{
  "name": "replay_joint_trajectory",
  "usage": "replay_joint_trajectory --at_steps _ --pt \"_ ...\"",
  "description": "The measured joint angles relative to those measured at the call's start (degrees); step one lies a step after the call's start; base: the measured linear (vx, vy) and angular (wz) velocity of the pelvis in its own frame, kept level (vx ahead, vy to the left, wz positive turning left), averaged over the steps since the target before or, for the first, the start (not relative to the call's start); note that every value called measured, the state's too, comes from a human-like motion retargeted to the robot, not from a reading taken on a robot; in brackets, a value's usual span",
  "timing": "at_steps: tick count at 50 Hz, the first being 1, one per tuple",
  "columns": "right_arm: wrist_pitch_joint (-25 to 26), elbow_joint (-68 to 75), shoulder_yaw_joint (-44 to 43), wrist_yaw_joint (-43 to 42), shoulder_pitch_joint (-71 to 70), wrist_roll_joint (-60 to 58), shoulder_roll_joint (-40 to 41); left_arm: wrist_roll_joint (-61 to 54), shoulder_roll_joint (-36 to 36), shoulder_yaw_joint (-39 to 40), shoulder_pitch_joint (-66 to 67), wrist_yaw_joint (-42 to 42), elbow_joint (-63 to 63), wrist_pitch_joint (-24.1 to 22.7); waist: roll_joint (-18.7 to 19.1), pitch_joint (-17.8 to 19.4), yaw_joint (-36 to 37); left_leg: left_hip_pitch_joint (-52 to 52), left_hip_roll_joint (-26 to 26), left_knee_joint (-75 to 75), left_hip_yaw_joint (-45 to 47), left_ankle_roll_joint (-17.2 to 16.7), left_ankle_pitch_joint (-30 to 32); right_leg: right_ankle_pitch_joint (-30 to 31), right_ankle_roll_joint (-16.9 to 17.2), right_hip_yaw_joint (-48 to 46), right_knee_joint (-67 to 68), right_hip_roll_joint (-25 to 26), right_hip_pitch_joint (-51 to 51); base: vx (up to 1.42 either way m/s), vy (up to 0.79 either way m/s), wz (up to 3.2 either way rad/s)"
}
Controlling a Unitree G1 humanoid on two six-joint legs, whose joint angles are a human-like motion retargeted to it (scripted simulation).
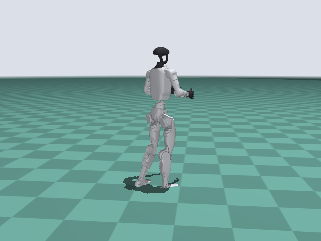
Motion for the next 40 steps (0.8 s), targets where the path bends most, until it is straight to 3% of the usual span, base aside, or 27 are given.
replay_joint_trajectory --at_steps 10,20,27,40 --pt "-2.6 -9.3 -6.8 -3.3 2.2 -3.7 -3.2 0.1 -1.6 2.6 1.9 -0.2 0.3 -0.4 -0.1 0.2 -0.4 0.4 0.4 0.7 0.6 0.1 0.2 -0.1 0.1 0.4 0.0 0.3 0.4 0.00 0.00 0.00" --pt "-4.2 -21.1 -18.0 -20.2 -11.8 -24.3 -8.3 6.3 -2.1 5.4 4.1 4.4 2.1 -2.2 -1.6 -1.3 0.7 -0.5 1.3 3.1 0.3 0.9 -0.3 -0.4 -0.6 1.2 -0.1 1.1 0.4 0.00 0.00 0.00" --pt "-0.7 -14.2 -17.0 -25.3 -20.7 -29.4 -8.1 6.6 -2.2 4.7 2.2 5.5 1.8 -2.8 -3.3 -1.8 2.2 -0.7 2.1 4.4 0.3 1.3 -0.9 -0.2 -1.2 1.3 -0.1 1.7 0.8 0.00 0.00 0.00" --pt "0.1 4.0 -10.9 -23.4 -27.3 -23.9 -6.0 3.9 -1.3 3.4 -0.2 5.3 1.1 -2.2 -4.8 -1.2 2.9 -0.1 2.7 5.1 0.2 0.9 -1.5 -0.4 -1.7 0.7 -0.1 2.2 1.7 0.00 0.00 0.00"
